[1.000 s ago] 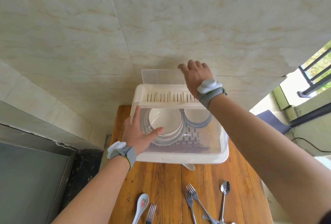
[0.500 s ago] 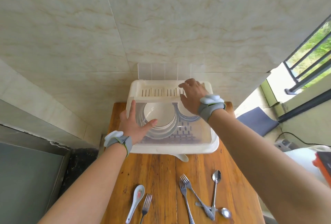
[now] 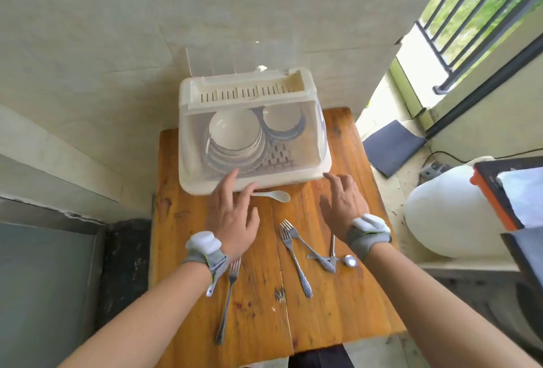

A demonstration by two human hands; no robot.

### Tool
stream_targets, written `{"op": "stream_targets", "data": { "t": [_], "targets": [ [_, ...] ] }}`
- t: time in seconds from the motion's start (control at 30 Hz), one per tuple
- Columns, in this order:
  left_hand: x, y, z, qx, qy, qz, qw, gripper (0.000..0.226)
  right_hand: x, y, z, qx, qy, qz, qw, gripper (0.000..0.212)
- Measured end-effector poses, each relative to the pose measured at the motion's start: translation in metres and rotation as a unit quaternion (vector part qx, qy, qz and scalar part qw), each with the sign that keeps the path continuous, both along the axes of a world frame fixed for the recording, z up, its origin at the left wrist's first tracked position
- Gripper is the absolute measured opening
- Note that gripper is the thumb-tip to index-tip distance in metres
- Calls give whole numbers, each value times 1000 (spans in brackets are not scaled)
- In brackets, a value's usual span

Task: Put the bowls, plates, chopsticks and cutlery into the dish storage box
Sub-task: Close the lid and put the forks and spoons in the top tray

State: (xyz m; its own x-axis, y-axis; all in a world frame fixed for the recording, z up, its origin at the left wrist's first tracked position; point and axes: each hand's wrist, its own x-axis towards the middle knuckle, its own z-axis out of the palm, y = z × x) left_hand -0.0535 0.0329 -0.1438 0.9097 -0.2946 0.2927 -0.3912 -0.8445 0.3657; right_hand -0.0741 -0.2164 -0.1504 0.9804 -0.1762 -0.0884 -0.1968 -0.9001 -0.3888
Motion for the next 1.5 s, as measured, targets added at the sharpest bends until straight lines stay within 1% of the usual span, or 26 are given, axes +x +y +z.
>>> {"op": "stream_targets", "data": {
  "t": [0.07, 0.1, 0.17, 0.2, 0.23, 0.3, 0.37, 0.43, 0.47, 0.5, 0.57, 0.6, 0.73, 0.83, 0.93, 0.97, 1.03, 1.1, 1.13, 1.2, 1.23, 1.3, 1.4, 1.47, 1.5],
  "targets": [
    [-27, -4, -23, 22, 60, -63, 996, 45, -27, -13, -25, 25, 86, -55, 994, 43],
    [-36, -7, -34, 36, 108, -84, 990, 41, -40, -19, -38, 25, 129, -64, 989, 38],
    [-46, -18, -56, 58, 229, -94, 967, 33, -59, -29, -62, 6, 210, -44, 977, 31],
    [-48, -26, -66, 73, 284, -90, 952, 34, -65, -33, -74, 3, 241, -32, 970, 30],
    [-52, -34, -77, 94, 331, -87, 935, 37, -72, -34, -86, 7, 264, -23, 964, 30],
    [-55, -48, -88, 138, 399, -94, 902, 43, -76, -32, -96, 14, 278, -19, 960, 28],
    [-58, -65, -106, 148, 467, -95, 867, 51, -76, -30, -113, 30, 293, -18, 955, 31],
    [-61, -78, -122, 145, 506, -81, 846, 52, -77, -26, -126, 51, 298, 1, 953, 36],
    [-62, -82, -128, 146, 504, -66, 849, 48, -78, -24, -133, 61, 295, 9, 954, 37],
    [-63, -85, -133, 142, 491, -46, 858, 41, -80, -22, -139, 71, 289, 11, 955, 37],
    [-63, -87, -139, 119, 466, 3, 877, 23, -80, -19, -146, 80, 287, 11, 955, 38],
    [-63, -86, -141, 108, 463, 27, 879, 16, -80, -18, -150, 87, 291, 13, 953, 37],
    [-55, -76, -144, 88, 471, 100, 872, 4, -68, -19, -152, 110, 309, 16, 944, 23],
    [-50, -63, -132, 50, 486, 154, 859, 11, -57, -17, -141, 106, 321, 14, 941, 16],
    [-49, -53, -123, 19, 484, 165, 859, 15, -51, -19, -132, 90, 323, 23, 942, 3],
    [-48, -50, -118, 8, 478, 162, 863, 21, -49, -18, -128, 82, 312, 30, 946, 3],
    [-49, -39, -101, -27, 451, 165, 877, 34, -46, -12, -114, 68, 277, 52, 957, 8],
    [-48, -28, -80, -64, 398, 172, 899, 48, -41, -5, -97, 55, 232, 81, 968, 13],
    [-46, -22, -68, -96, 370, 177, 907, 59, -37, -1, -88, 47, 209, 94, 972, 13],
    [-40, -8, -45, -187, 332, 189, 905, 75, -29, 7, -68, 33, 162, 110, 980, 16],
    [-36, 0, -34, -226, 318, 194, 900, 79, -25, 11, -58, 32, 140, 114, 983, 18],
    [-23, 14, -7, -286, 289, 201, 891, 75, -13, 19, -35, 29, 85, 123, 988, 22],
    [1, 22, 28, -356, 253, 210, 875, 51, 8, 22, -10, 32, 15, 124, 992, 23],
    [22, 30, 46, -384, 231, 222, 866, 38, 30, 25, 13, 30, -19, 122, 992, 24],
    [35, 34, 55, -403, 225, 226, 858, 40, 44, 27, 26, 23, -33, 123, 992, 24]
  ]
}}
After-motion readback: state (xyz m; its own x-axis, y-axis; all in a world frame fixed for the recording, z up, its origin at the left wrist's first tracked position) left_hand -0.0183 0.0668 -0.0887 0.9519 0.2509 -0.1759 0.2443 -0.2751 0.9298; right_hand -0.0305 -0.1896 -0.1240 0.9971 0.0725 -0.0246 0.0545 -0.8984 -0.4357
